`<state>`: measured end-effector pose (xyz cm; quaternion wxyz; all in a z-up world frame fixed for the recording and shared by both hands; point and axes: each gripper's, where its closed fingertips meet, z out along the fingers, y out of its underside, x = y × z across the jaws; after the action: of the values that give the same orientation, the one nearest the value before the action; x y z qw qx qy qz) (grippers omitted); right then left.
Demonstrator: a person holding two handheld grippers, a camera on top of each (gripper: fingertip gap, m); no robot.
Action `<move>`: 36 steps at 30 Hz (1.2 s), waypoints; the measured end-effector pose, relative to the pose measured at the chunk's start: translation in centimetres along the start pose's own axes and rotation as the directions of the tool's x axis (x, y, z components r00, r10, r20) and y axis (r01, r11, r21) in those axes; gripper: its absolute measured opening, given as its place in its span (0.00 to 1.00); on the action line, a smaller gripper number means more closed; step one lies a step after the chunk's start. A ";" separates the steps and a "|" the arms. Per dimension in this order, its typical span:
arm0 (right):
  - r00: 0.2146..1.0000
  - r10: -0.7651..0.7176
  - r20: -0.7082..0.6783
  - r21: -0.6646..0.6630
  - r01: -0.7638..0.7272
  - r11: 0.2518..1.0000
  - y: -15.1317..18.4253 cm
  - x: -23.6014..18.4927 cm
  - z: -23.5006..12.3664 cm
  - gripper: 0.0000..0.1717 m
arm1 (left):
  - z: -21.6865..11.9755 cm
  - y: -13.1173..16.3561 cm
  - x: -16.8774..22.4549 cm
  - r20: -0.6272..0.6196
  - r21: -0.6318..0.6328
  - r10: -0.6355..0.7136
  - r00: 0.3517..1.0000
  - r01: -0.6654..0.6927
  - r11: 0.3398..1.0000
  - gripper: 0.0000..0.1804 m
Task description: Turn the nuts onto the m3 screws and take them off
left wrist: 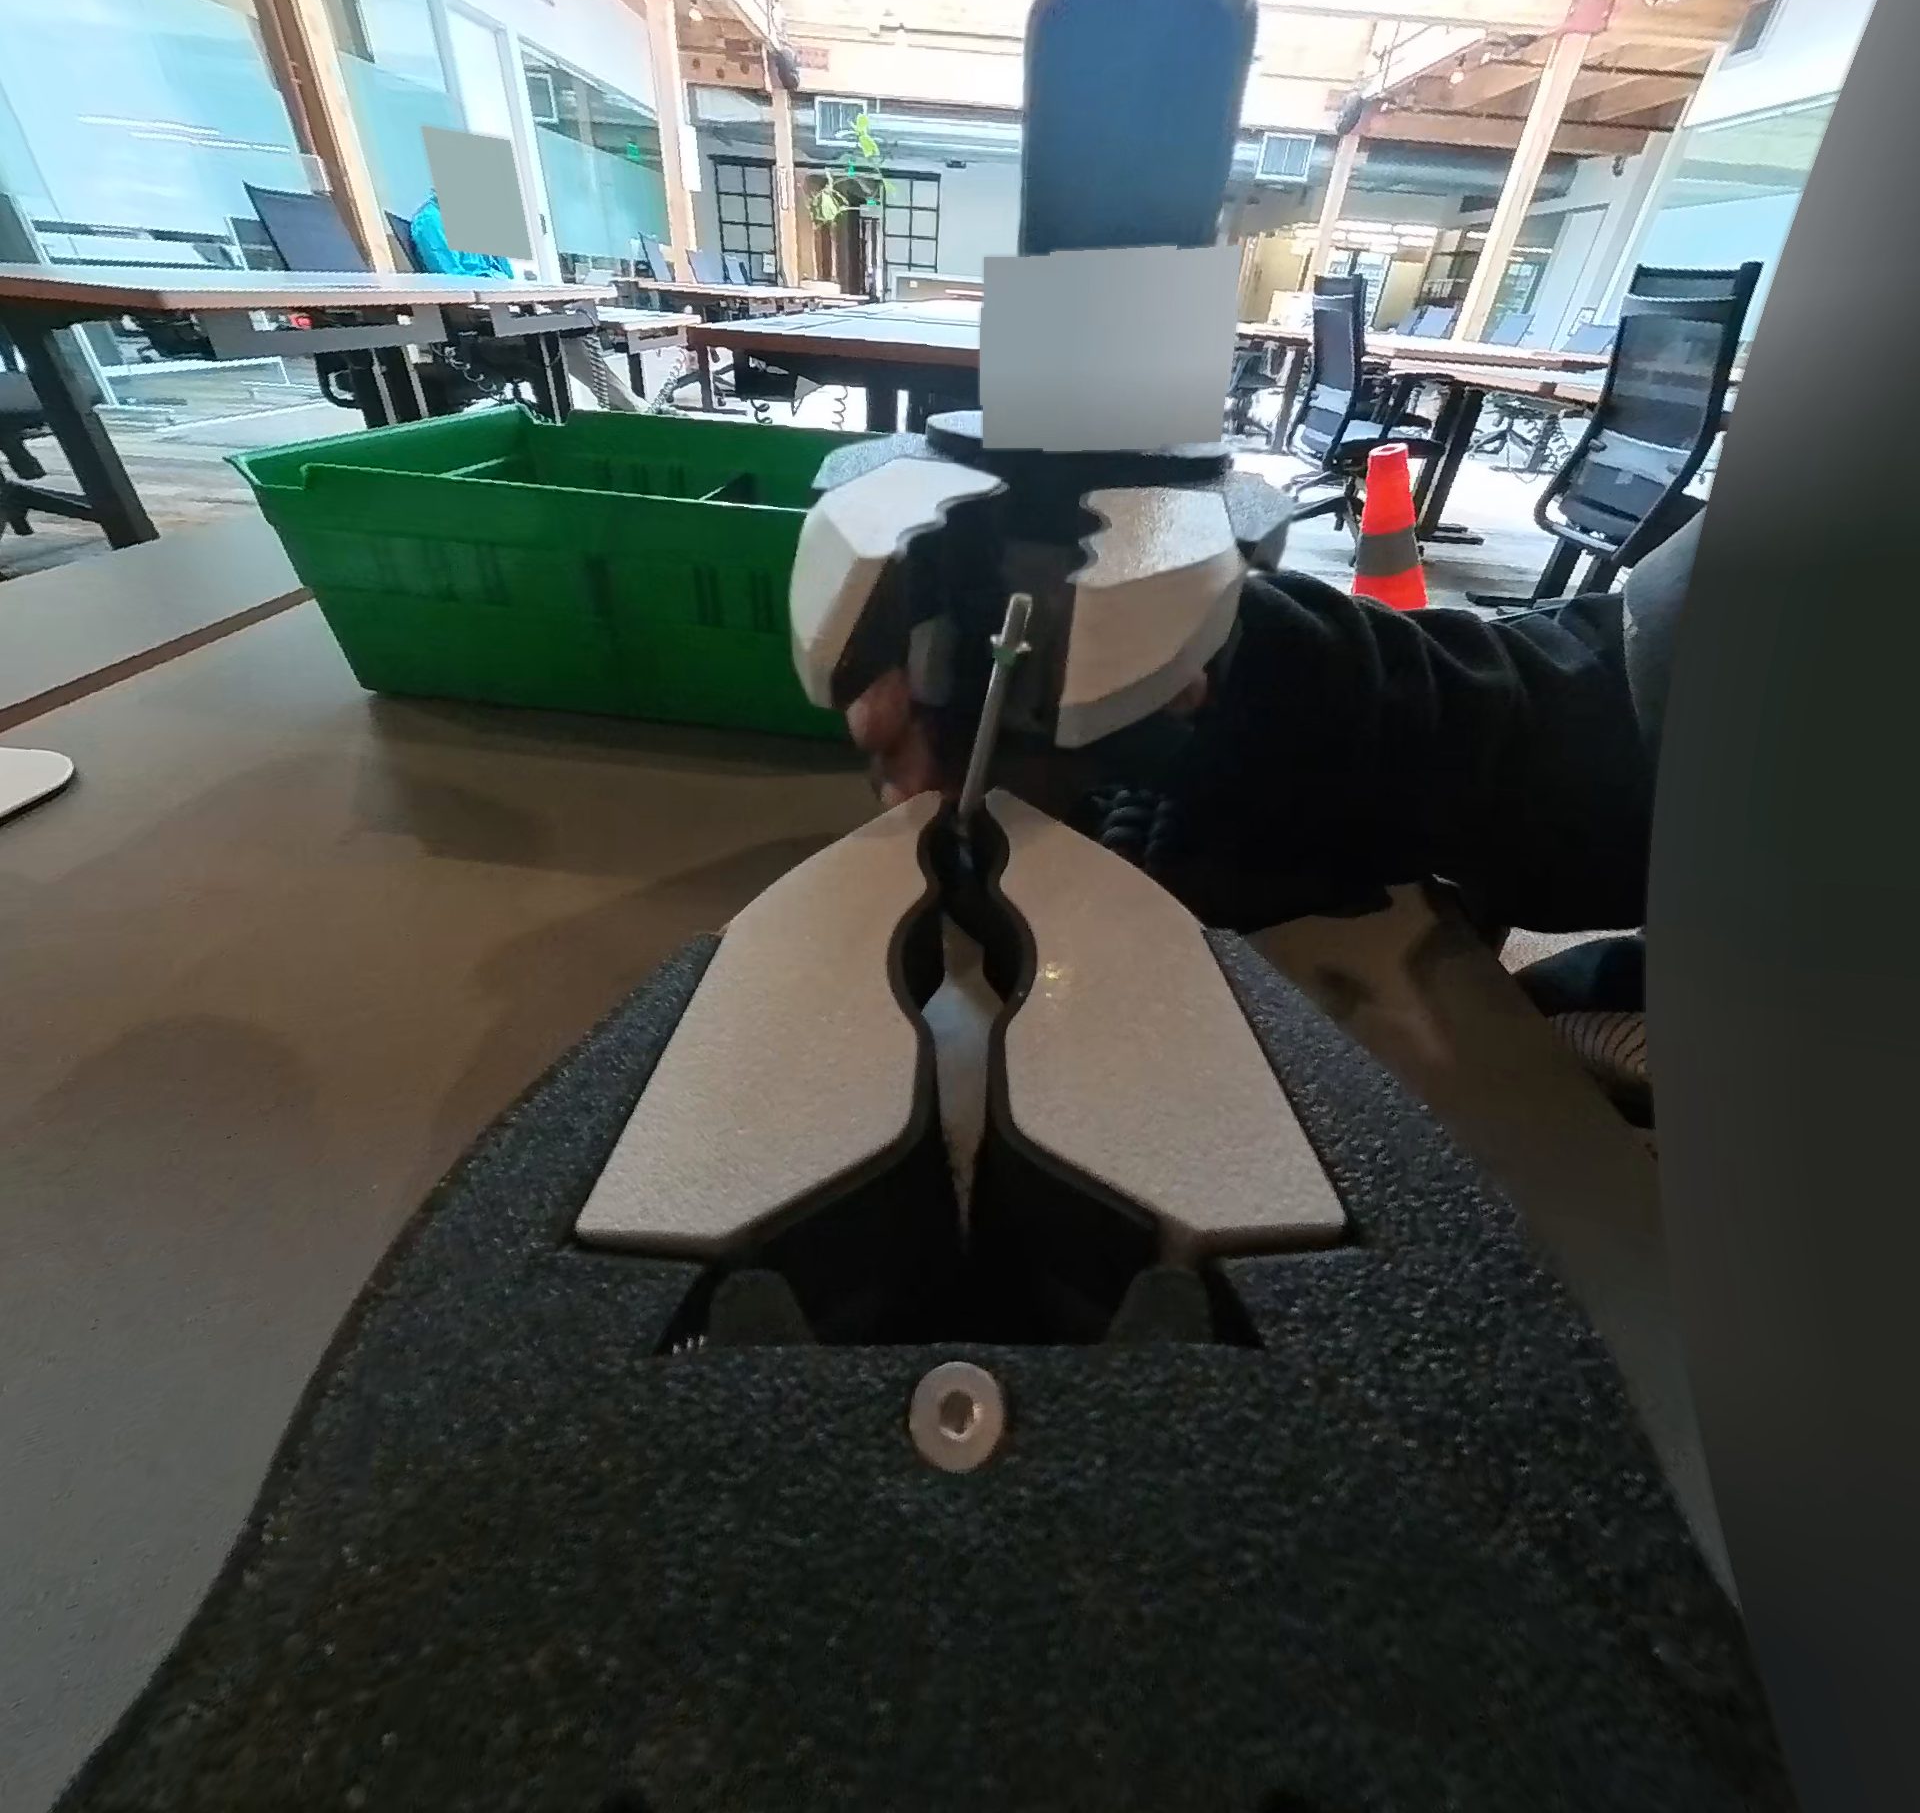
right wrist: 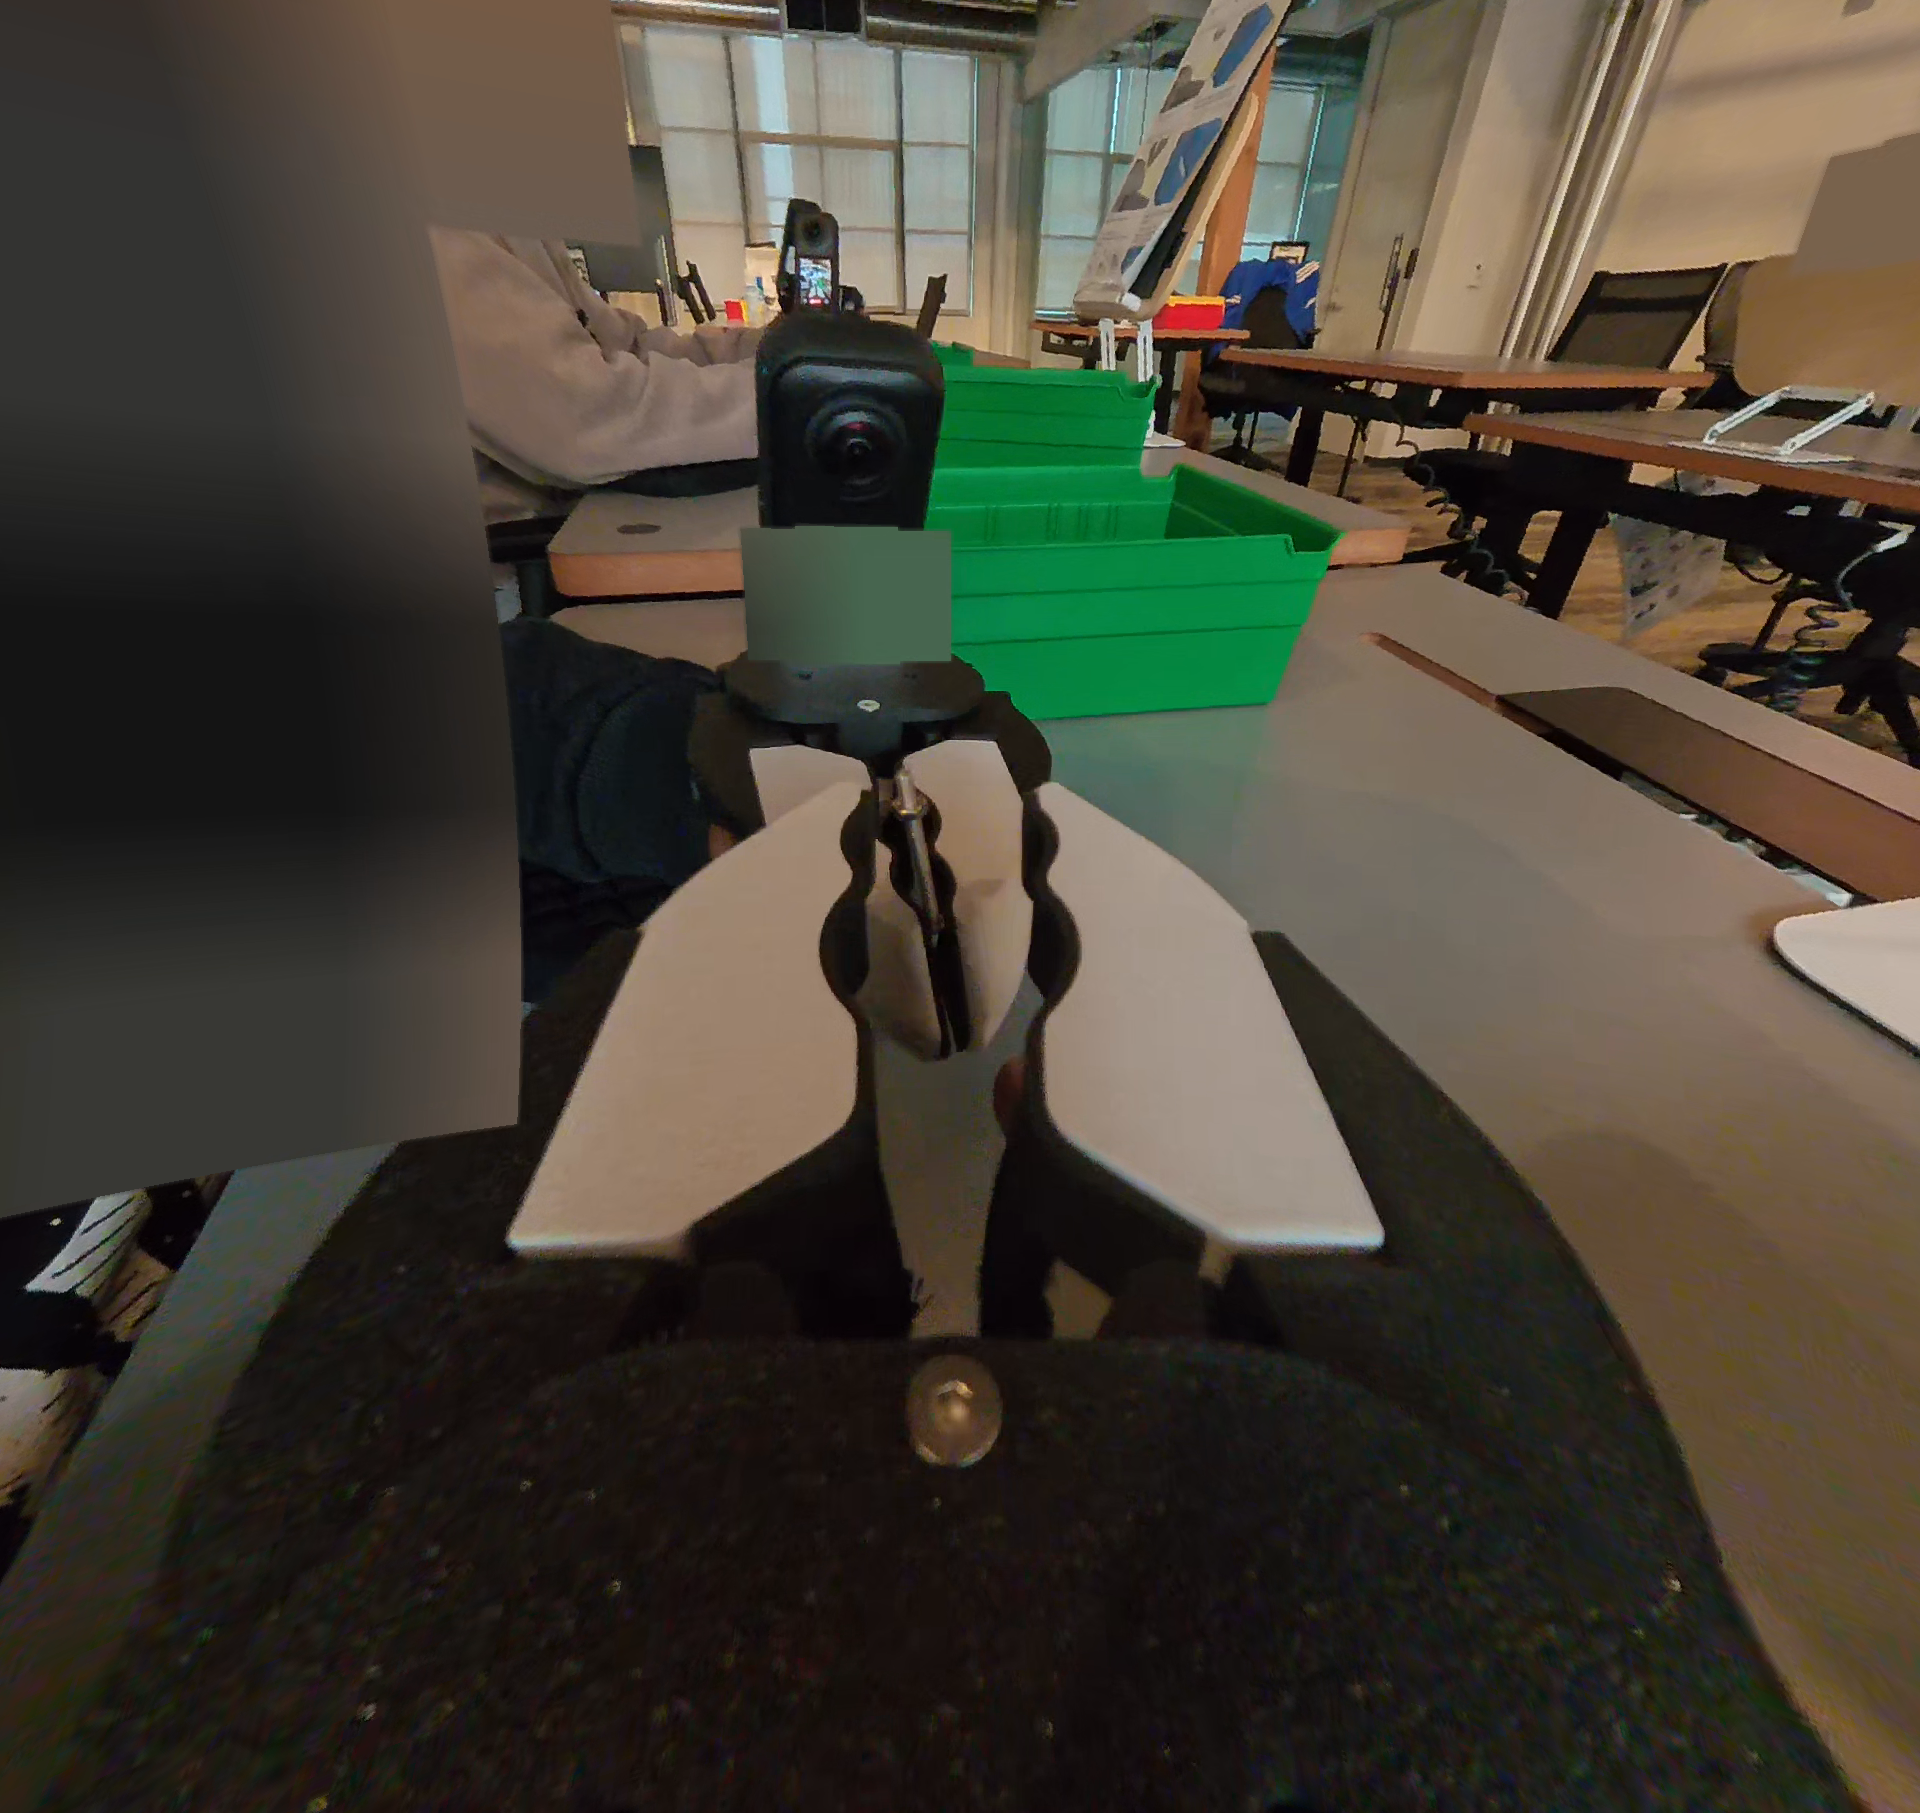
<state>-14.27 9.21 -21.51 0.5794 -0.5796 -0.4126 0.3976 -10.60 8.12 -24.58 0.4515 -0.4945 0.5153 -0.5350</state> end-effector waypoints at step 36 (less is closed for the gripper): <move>0.998 -0.016 -0.057 0.029 0.018 0.999 -0.7 1.0 -0.1 0.09 | -0.4 -0.4 -0.5 -0.008 0.036 -0.087 0.996 0.088 0.995 0.00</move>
<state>-13.87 10.11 -20.80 0.6029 -0.5786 -0.3949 0.3820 -10.89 8.69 -24.22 0.4349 -0.5066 0.4847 -0.5650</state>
